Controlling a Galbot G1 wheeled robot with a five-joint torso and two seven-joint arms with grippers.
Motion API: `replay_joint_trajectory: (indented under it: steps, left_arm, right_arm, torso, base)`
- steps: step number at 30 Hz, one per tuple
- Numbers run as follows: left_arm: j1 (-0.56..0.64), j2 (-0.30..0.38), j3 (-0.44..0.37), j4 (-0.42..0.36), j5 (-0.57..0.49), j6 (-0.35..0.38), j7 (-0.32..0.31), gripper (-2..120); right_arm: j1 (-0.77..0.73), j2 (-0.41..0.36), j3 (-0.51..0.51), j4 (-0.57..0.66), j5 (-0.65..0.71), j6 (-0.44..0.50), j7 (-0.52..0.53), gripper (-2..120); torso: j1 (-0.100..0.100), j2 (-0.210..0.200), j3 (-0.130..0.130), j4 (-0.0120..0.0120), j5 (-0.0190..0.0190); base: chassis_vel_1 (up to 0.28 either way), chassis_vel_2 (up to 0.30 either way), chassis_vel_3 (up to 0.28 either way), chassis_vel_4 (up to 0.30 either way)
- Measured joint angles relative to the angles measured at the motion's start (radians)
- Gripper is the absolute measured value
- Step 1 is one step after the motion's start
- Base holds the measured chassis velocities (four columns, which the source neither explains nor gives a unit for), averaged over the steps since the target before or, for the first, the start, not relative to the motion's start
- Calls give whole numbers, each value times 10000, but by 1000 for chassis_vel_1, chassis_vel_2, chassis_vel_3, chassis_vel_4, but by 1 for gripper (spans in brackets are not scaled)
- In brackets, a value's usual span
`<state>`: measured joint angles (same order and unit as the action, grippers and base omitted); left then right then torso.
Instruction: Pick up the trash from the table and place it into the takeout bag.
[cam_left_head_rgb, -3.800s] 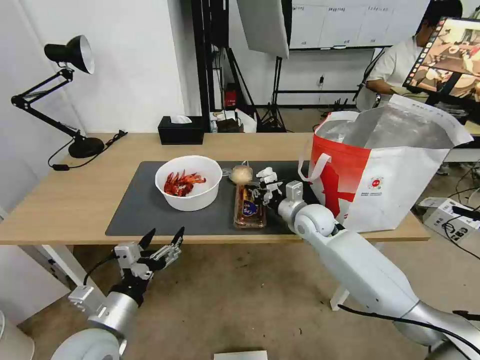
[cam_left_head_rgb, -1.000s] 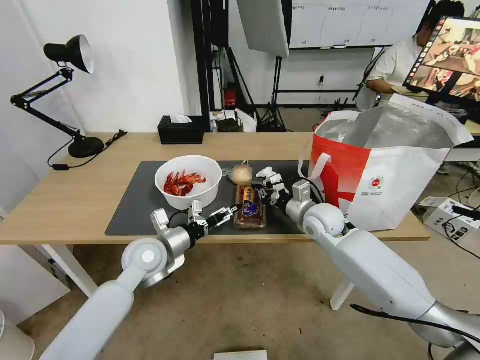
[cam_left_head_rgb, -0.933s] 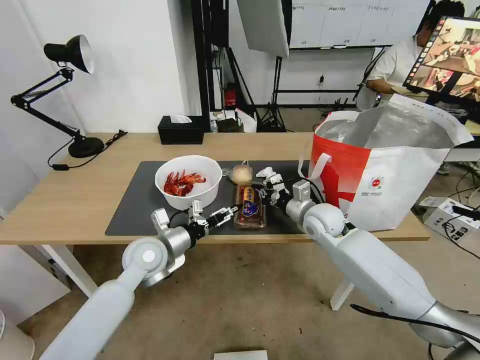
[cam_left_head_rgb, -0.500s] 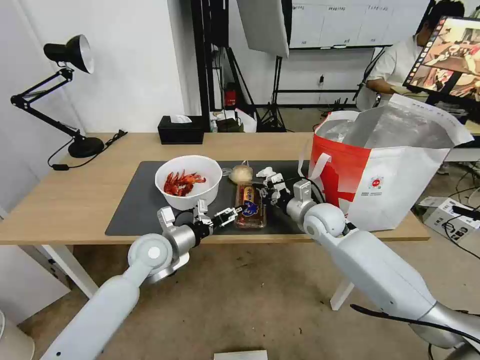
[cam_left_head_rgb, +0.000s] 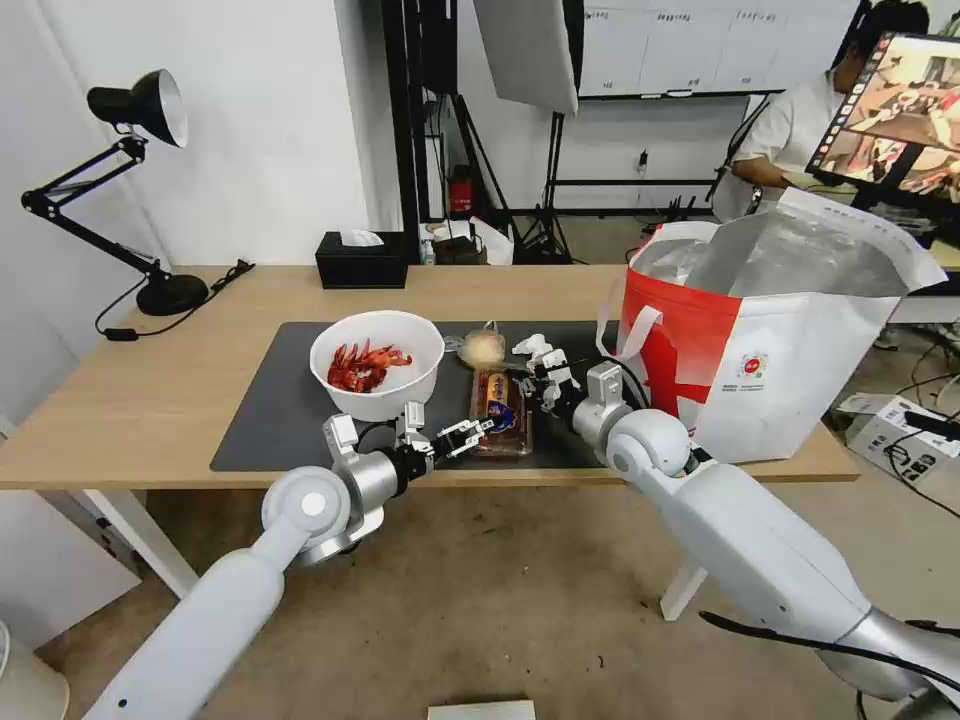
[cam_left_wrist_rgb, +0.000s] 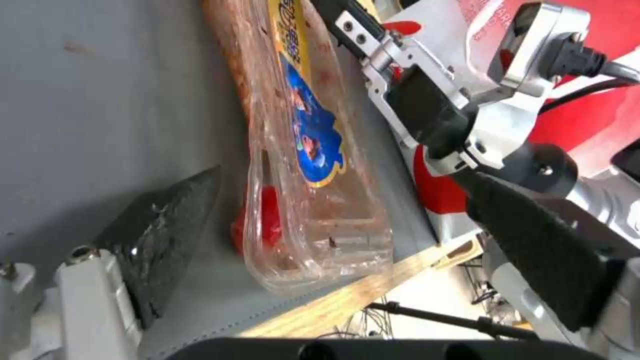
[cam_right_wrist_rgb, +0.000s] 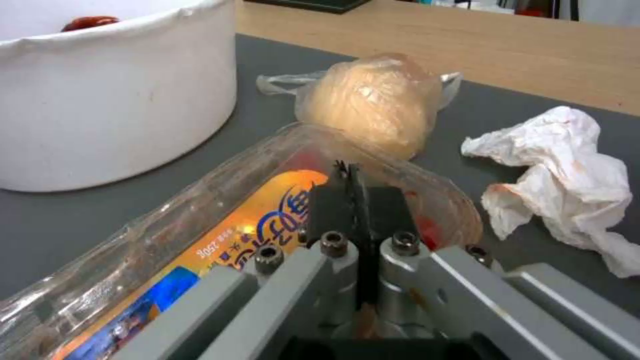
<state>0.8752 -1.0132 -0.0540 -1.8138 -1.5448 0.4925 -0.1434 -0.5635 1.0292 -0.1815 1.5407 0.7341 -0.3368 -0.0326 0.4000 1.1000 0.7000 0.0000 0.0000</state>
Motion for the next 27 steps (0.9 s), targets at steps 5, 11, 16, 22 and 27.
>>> replay_joint_trajectory:
  steps: [5, 11, 16, 22, 27]
  left_arm:
    - [-143, -30, 105, 91, -1, -11, 15, 99]
    - [-213, -31, 179, 150, -1, -48, 42, 80]
    - [-198, -83, 208, 186, 30, -70, 44, 61]
    - [-188, -133, 306, 233, 121, -76, 52, 37]
    - [-85, -143, 302, 233, 243, -85, 118, 17]
  right_arm:
    - [-20, 16, -1, -45, -4, 0, 5, 0]
    - [-9, 12, -1, -44, -5, 0, 7, 0]
    - [-5, -12, 5, -34, -4, 0, 15, 0]
    - [-6, -99, 18, -14, -3, 0, 18, 0]
    - [10, -142, 26, 1, 4, 0, 29, 0]
  torso:
    - [0, 0, 0, -1, 0]
    - [0, 0, 0, 0, 0]
    - [1, 0, 0, 0, 0]
    - [0, 0, 0, 0, 0]
    - [0, 0, 0, 0, 0]
  base:
    - [0, 0, 0, 0]
    - [0, 0, 0, 0]
    - [0, 0, 0, 0]
    - [0, 0, 0, 0]
    - [0, 0, 0, 0]
